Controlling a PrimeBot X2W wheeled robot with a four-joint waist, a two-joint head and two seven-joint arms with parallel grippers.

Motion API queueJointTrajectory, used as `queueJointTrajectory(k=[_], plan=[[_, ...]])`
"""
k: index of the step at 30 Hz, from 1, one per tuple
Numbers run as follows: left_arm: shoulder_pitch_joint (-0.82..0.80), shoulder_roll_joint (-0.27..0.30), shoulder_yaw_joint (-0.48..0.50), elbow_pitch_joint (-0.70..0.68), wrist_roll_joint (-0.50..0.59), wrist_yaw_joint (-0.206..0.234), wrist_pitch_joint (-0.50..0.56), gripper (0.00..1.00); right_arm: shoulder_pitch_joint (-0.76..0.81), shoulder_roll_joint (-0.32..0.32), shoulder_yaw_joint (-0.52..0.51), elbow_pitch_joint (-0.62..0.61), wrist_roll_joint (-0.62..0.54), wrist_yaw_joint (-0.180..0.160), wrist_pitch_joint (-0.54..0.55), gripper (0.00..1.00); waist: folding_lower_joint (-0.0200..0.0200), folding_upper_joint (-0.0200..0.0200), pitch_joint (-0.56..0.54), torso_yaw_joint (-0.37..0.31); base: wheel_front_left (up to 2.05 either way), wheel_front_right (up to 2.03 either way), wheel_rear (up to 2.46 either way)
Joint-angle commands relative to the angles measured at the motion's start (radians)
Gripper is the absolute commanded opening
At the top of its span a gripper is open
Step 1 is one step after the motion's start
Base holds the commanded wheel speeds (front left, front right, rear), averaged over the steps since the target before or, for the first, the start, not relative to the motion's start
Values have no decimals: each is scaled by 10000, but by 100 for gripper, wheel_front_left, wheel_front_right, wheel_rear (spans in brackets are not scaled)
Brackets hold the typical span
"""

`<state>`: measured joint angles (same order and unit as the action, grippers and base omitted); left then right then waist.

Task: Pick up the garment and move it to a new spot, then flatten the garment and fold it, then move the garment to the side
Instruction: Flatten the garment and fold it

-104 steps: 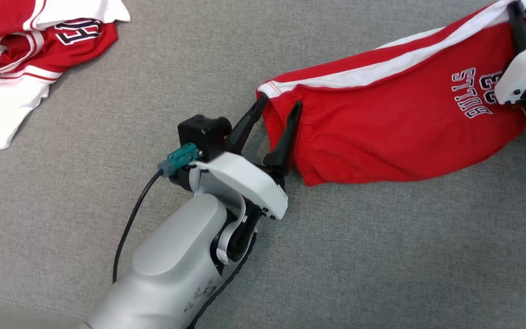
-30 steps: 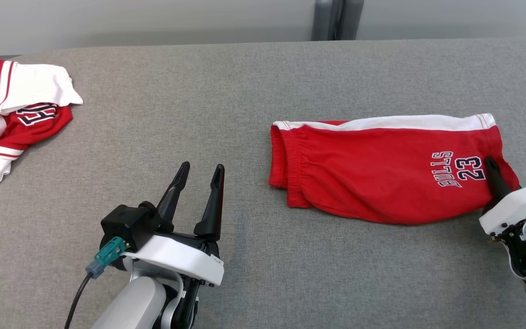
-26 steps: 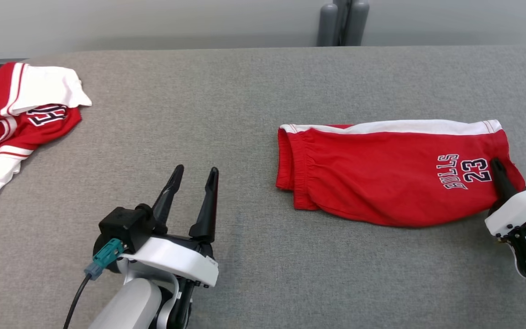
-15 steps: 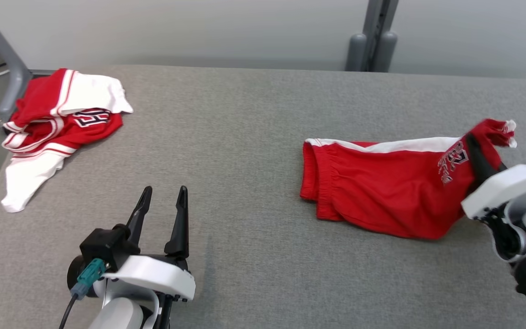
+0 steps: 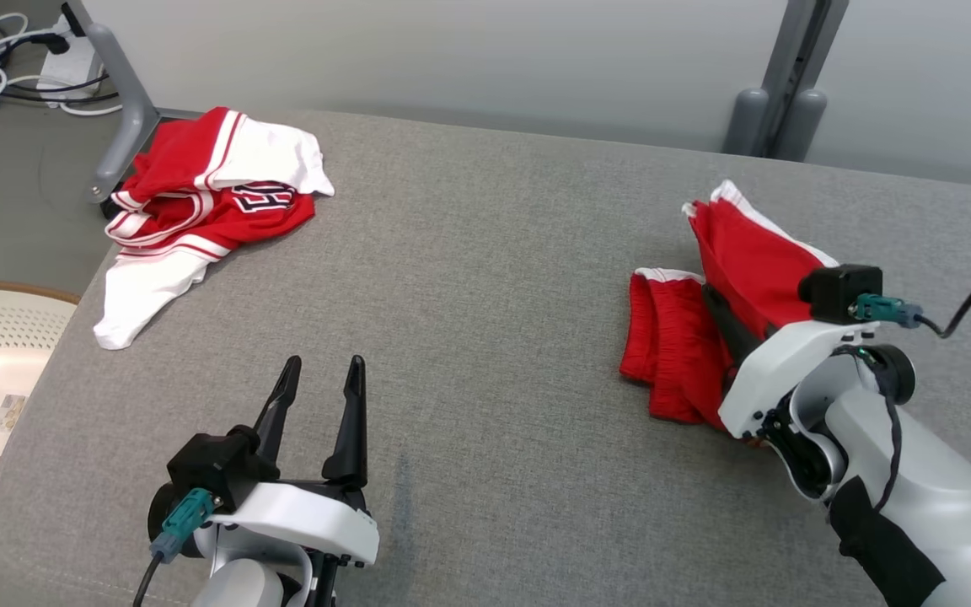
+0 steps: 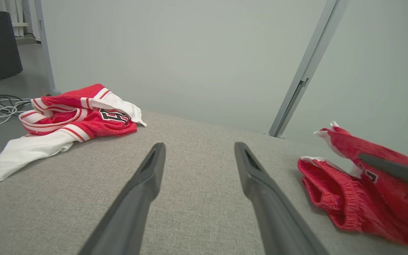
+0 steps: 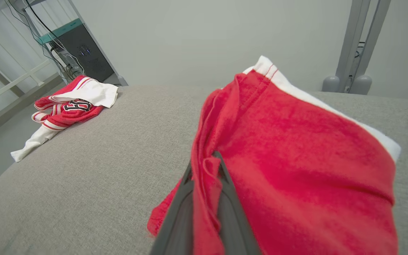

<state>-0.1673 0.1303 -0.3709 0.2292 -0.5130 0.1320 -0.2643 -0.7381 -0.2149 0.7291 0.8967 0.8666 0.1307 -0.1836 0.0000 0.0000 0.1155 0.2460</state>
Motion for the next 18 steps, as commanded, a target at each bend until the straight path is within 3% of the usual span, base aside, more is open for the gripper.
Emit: queueJointTrajectory(k=[1, 6, 18], plan=[[-28, -29, 86, 34, 106, -68, 1, 100, -65, 6, 64, 243, -124, 1, 63, 0, 0, 0, 50, 68, 0, 0, 0], [34, -181, 297, 121, 266, -216, 1, 100, -182, 345, 209, 1126, -558, 1, -67, 0, 0, 0, 111, 100, 0, 0, 0], [-82, -455, 619, 268, 575, -506, 1, 100, -509, 999, 850, 1548, -1152, 1, -423, 0, 0, 0, 203, -355, 0, 0, 0]])
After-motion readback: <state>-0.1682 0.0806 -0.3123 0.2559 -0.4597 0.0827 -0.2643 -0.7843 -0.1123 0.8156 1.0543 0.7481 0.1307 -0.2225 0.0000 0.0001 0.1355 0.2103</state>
